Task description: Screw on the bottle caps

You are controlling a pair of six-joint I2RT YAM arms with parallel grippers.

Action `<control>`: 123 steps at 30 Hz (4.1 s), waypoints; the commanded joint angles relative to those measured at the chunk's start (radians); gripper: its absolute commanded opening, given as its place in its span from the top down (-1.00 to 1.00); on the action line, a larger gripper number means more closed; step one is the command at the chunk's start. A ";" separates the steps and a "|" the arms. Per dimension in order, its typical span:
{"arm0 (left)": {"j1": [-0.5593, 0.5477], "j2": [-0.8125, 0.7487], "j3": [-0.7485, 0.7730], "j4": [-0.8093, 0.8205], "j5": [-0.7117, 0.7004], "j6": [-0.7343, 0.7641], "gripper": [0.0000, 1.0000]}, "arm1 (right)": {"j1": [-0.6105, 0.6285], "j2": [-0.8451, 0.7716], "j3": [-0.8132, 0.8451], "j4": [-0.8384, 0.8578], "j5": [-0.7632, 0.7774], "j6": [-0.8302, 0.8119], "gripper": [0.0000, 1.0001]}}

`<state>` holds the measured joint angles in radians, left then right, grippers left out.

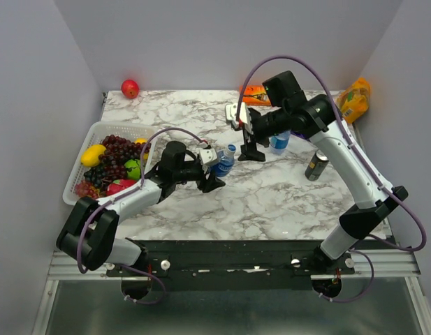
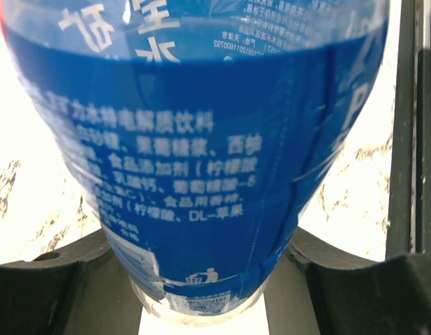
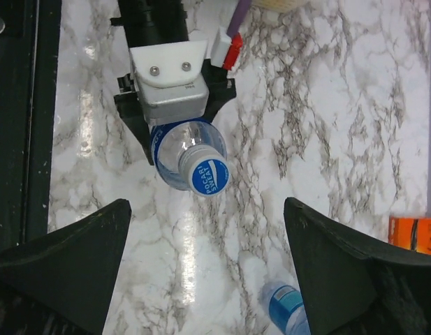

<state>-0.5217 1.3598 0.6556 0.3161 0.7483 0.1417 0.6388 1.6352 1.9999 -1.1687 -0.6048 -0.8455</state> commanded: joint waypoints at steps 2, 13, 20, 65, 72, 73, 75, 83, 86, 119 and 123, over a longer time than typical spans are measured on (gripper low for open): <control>-0.009 -0.014 0.064 -0.208 0.051 0.249 1.00 | 0.038 0.003 0.001 -0.227 -0.061 -0.406 -0.92; -0.009 0.004 0.104 -0.221 0.074 0.227 1.00 | 0.111 -0.043 -0.179 -0.174 -0.004 -0.477 -0.99; 0.003 0.007 0.105 -0.161 0.091 0.106 1.00 | 0.130 -0.057 -0.242 -0.094 0.057 -0.417 -0.99; 0.048 0.018 0.213 -0.497 0.095 0.441 1.00 | 0.065 -0.018 -0.119 -0.134 -0.096 -0.487 -0.72; 0.028 0.016 0.223 -0.515 0.091 0.458 1.00 | 0.065 0.009 -0.098 -0.170 -0.090 -0.533 -0.37; 0.025 0.013 0.226 -0.517 0.092 0.463 1.00 | 0.065 0.011 -0.098 -0.174 -0.090 -0.538 -0.35; 0.023 0.013 0.230 -0.525 0.092 0.469 1.00 | 0.067 0.014 -0.099 -0.180 -0.089 -0.549 -0.28; 0.020 0.012 0.236 -0.534 0.088 0.483 1.00 | 0.067 0.028 -0.093 -0.183 -0.089 -0.538 -0.03; 0.020 0.012 0.233 -0.528 0.085 0.483 1.00 | 0.068 0.034 -0.087 -0.181 -0.092 -0.511 0.13; -0.047 -0.100 0.087 -0.249 -0.089 0.300 1.00 | -0.001 -0.064 -0.214 0.024 -0.135 -0.328 -0.48; -0.047 -0.094 0.099 -0.249 -0.067 0.295 1.00 | 0.016 -0.054 -0.214 0.043 -0.139 -0.290 -0.48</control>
<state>-0.5652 1.2716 0.7128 0.0658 0.6083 0.4229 0.6472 1.5578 1.8011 -1.1313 -0.7712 -1.0782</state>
